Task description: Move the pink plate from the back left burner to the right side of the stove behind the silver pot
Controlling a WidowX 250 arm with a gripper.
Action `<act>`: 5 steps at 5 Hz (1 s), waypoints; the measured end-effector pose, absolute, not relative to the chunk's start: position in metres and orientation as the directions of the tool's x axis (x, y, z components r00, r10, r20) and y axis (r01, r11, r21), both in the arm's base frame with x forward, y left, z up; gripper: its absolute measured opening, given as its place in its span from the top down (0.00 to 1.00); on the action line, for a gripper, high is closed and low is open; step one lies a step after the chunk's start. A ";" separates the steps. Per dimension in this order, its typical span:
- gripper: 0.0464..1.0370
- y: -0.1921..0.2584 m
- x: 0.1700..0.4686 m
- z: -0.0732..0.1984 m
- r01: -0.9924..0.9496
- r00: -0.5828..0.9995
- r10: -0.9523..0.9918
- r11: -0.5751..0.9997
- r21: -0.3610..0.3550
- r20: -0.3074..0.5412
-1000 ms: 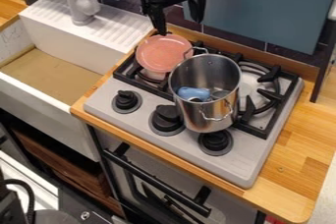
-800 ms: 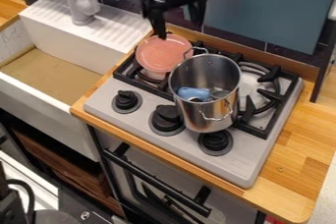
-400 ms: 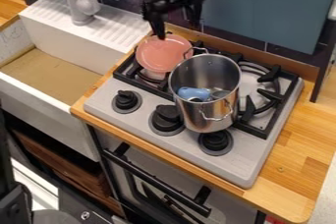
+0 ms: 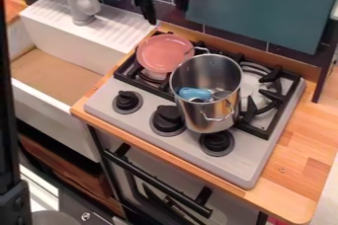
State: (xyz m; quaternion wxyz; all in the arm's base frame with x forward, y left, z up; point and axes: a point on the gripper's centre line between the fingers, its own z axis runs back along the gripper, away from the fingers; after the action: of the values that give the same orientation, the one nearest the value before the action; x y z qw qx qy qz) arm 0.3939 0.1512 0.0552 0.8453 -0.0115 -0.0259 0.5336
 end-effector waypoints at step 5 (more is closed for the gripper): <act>0.04 0.176 0.355 0.010 -0.714 0.687 0.723 0.657 -0.241 -0.066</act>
State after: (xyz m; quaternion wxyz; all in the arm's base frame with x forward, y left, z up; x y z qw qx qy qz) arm 0.3547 0.1763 0.0100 0.9100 -0.1248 -0.0177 0.3950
